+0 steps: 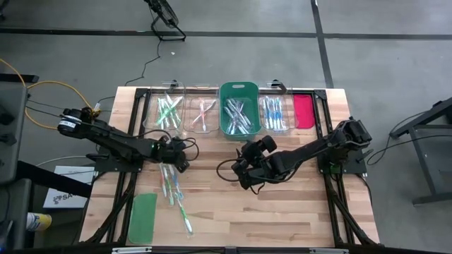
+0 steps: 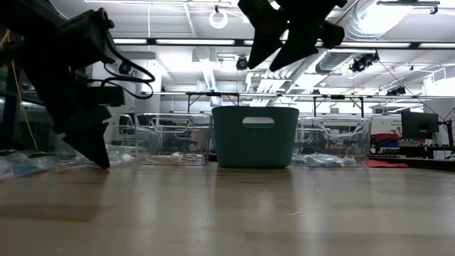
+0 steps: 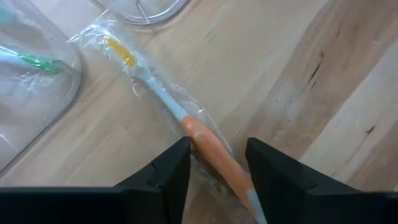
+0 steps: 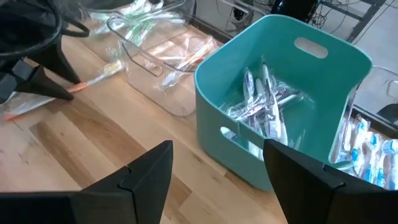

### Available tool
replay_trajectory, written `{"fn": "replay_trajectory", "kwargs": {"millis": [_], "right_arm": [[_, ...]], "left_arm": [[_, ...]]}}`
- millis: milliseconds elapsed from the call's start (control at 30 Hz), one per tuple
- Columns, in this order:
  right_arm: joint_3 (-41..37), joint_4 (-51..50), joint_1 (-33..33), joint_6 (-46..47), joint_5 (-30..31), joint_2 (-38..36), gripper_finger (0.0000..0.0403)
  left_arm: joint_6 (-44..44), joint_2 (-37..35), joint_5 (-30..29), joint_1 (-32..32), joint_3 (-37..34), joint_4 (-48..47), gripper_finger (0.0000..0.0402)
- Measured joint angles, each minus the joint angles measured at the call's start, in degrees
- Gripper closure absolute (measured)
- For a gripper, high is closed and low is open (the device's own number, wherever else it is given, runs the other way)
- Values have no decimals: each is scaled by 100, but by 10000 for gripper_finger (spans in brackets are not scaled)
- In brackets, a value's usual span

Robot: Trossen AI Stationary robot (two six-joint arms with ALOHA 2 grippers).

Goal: Pick & Place Toothbrushes
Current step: Put the orange toothbrush into the middle transparent bin

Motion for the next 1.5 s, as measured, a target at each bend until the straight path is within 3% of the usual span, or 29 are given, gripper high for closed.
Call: {"fn": "replay_trajectory", "kwargs": {"millis": [333,733,967,1167,1300,1433,1500], "right_arm": [[0,12,0,0,15,-3,159],[0,188,128,-30,-168,-9,159],[0,323,363,-143,-157,-11,159],[0,352,439,-140,-153,-11,159],[0,380,437,-144,-137,-11,159],[0,404,437,-148,-135,-11,159],[0,404,437,-149,-137,-11,159]], "left_arm": [[719,9,494,4,-7,302,385],[2445,49,1596,-17,261,1776,394],[3310,-124,1770,4,703,2344,393],[3766,-558,1286,4,1464,1194,394],[4286,-763,385,4,2172,-89,394],[5499,-787,-701,9,2819,-930,394],[6530,-787,-1126,9,2945,-965,394]]}}
